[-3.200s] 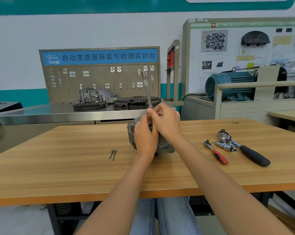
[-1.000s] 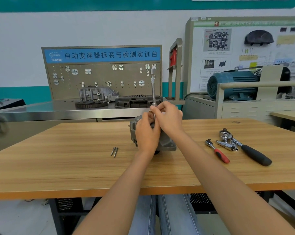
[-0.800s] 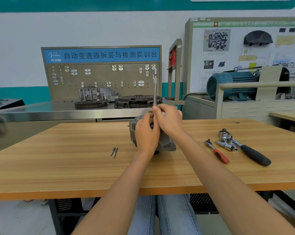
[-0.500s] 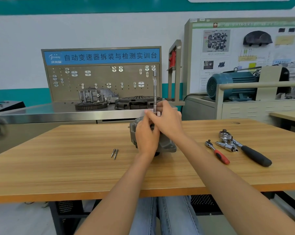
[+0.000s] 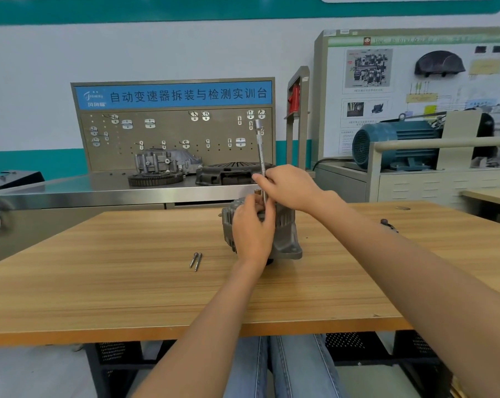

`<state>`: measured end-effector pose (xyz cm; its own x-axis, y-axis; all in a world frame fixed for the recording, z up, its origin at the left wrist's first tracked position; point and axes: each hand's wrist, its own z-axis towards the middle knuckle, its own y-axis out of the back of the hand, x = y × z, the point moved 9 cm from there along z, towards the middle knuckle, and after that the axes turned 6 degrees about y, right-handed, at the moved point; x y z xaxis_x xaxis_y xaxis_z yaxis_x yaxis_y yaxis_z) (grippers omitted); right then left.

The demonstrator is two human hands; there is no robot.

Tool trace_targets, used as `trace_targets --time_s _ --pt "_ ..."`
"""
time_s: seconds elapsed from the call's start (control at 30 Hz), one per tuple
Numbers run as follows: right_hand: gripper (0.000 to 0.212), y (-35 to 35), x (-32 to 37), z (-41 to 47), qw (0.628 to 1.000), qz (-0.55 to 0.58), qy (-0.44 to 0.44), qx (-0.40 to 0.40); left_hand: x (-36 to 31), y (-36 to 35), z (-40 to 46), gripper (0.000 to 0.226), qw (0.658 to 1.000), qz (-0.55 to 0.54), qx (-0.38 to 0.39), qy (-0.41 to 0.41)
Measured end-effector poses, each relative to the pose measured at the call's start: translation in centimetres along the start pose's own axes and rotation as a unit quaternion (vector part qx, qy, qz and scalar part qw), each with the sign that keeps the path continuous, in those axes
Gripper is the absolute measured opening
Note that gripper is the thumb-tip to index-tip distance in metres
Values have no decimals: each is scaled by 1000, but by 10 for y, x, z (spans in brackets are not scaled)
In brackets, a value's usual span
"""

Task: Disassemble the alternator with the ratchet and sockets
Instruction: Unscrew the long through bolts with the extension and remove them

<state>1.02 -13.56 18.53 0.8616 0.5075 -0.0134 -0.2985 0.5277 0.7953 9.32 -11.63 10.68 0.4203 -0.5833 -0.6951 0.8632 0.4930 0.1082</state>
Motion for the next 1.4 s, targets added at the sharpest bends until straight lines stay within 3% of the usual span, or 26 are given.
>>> trace_targets --time_s 0.13,0.33,0.67,0.87,1.4 --pt "43 -5 -4 -5 999 44 2 22 -4 0 -1 14 1000 -10 -1 -12" --pt "40 -4 -6 -13 997 73 1 -22 -5 -6 -2 28 999 39 6 -38" --pt "50 -6 -14 -21 980 102 -46 -162 2 -6 -1 18 1000 14 9 -3" --pt "46 -11 -14 -19 987 95 -50 -119 1 -7 -1 14 1000 3 14 9" --pt "38 -9 -7 -21 992 53 -27 -108 -3 -4 -3 18 999 0 30 -31"
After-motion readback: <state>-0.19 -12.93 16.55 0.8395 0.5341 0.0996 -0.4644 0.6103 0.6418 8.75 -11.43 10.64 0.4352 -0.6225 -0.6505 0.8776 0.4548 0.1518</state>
